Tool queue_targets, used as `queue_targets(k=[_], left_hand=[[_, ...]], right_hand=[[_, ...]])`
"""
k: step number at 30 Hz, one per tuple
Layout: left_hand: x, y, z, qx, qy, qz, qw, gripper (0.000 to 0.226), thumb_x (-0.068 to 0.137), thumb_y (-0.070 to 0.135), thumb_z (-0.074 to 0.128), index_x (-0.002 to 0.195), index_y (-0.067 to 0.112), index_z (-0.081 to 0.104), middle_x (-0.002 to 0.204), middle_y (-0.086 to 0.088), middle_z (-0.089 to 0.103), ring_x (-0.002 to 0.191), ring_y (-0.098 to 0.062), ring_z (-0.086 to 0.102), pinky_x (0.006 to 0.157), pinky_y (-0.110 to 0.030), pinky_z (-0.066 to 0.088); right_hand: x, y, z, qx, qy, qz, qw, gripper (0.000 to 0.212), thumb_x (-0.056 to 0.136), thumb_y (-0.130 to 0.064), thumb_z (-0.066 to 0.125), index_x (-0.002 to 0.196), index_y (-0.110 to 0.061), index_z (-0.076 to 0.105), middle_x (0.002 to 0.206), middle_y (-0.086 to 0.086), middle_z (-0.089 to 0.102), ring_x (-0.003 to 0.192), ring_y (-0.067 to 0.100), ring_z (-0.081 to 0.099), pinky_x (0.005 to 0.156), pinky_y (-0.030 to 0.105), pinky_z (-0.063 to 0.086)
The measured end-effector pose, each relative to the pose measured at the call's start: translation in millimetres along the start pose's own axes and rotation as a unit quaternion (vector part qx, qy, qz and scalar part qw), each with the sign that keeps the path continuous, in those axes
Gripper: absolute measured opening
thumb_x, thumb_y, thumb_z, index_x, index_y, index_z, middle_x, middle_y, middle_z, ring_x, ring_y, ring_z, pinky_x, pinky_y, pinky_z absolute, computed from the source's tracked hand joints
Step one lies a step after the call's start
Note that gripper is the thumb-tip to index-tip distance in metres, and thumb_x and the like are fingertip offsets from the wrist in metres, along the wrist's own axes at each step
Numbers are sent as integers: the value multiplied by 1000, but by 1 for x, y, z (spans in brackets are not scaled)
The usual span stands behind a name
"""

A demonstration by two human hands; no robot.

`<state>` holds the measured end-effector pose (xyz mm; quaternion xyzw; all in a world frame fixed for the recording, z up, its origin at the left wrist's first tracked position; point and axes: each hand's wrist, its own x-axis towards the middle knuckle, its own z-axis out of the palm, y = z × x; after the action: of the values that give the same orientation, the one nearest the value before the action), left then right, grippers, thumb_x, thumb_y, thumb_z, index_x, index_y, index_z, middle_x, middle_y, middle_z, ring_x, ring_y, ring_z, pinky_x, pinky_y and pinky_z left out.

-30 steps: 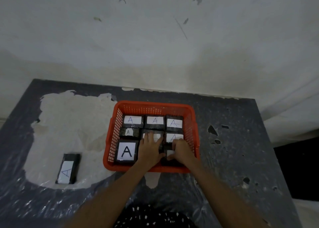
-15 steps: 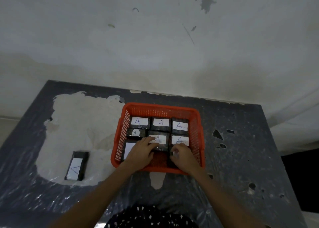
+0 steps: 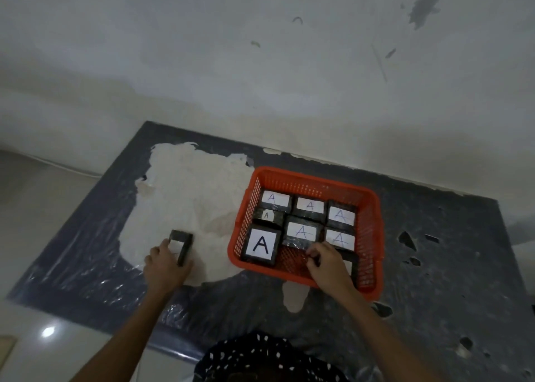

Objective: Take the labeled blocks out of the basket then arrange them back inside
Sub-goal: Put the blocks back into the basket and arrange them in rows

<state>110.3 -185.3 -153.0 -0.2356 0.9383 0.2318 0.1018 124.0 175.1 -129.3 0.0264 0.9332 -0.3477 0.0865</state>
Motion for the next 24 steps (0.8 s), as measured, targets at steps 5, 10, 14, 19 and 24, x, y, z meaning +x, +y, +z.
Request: queue_targets(k=[5, 10, 14, 19, 24], left_hand=[[-1, -7, 2, -119, -13, -2, 993, 77, 70, 16, 77, 136, 7, 37, 130, -23, 49, 114, -40, 50, 93, -55, 47], [-3, 10, -1, -182, -5, 43, 982, 70, 73, 14, 77, 133, 6, 42, 124, -20, 54, 109, -34, 54, 91, -51, 50], [-4, 15, -2, -233, -30, 4, 972, 52, 78, 11, 72, 125, 4, 51, 121, -22, 58, 105, -34, 56, 88, -46, 49], [-4, 22, -17, -347, -26, -9, 938, 36, 86, 8, 62, 121, 4, 55, 118, -21, 60, 100, -28, 57, 89, -43, 50], [-5, 54, -48, -447, -33, 51, 892, 28, 85, 3, 58, 110, 15, 63, 106, -7, 65, 95, -20, 62, 74, -30, 53]], right_hand=[[0, -2, -2, -13, -5, -3, 1000, 13, 84, -8, 61, 94, -17, 60, 96, -5, 51, 91, 9, 52, 77, 16, 40], [5, -16, -1, -5, -4, -18, 1000, 13, 85, -5, 59, 95, -13, 59, 98, -3, 52, 92, 10, 51, 79, 18, 41], [9, -30, 5, -8, -20, -30, 999, 15, 87, -7, 57, 99, -14, 59, 103, -2, 54, 97, 9, 52, 87, 21, 46], [16, -48, 6, -8, -25, -51, 998, 16, 86, -9, 57, 99, -19, 58, 103, -8, 52, 96, 6, 53, 89, 28, 52], [25, -86, -4, 0, -28, -148, 989, 40, 83, -20, 63, 121, -24, 51, 124, -6, 49, 115, 9, 49, 97, 28, 48]])
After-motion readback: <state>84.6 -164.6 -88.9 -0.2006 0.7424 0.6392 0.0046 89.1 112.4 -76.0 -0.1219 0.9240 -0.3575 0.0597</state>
